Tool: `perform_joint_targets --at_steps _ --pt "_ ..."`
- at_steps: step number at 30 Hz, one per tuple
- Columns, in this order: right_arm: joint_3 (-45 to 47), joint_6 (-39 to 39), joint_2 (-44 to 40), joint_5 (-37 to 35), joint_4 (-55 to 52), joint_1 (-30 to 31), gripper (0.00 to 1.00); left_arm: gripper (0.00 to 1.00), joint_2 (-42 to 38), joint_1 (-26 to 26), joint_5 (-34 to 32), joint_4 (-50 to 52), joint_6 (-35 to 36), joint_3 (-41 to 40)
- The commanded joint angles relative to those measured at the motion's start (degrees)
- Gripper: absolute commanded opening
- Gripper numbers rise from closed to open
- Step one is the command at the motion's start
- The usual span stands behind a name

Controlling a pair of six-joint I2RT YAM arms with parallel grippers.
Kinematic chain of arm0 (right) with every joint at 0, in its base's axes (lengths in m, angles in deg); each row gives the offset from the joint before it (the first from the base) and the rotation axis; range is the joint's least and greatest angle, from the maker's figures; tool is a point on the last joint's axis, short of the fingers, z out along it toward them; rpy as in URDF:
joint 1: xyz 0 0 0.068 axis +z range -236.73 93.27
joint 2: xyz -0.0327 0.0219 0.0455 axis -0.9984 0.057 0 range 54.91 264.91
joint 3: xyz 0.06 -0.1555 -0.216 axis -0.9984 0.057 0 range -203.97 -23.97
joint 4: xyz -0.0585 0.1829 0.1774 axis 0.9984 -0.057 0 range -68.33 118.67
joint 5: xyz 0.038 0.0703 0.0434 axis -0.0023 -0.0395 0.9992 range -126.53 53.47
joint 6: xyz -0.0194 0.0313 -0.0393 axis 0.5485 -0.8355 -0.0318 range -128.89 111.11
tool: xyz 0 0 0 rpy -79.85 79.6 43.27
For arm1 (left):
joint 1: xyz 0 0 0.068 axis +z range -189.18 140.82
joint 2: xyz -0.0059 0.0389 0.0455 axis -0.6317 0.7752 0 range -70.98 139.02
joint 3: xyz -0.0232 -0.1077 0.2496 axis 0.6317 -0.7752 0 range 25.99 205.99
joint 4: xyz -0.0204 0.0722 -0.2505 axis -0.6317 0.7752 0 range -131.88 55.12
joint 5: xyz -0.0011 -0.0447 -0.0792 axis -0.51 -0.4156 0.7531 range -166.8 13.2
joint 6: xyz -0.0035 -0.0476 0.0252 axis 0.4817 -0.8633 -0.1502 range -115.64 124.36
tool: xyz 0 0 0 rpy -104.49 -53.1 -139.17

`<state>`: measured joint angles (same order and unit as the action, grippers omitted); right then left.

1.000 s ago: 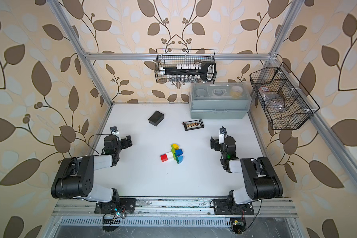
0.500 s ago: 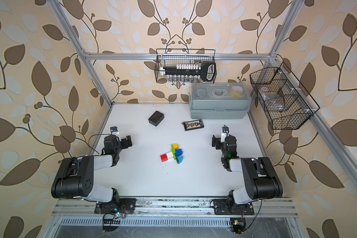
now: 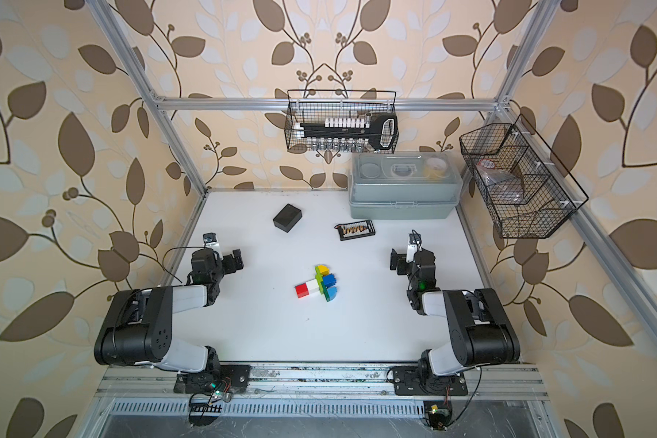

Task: Assemble a fork with lego
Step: Reset both arms

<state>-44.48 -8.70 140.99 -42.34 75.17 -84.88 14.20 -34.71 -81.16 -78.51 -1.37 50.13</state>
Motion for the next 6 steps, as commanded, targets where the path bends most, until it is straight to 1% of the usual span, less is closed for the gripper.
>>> perform_joint_targets --at_steps 1,6 --pt "-1.3 -0.6 0.7 -0.3 -0.1 -0.2 0.98 0.99 0.4 0.2 0.6 -2.3 0.9 -0.1" --pt "-1.2 -0.6 0.7 -0.4 0.0 -0.2 0.98 0.99 0.4 0.2 0.7 -2.4 1.0 -0.2"
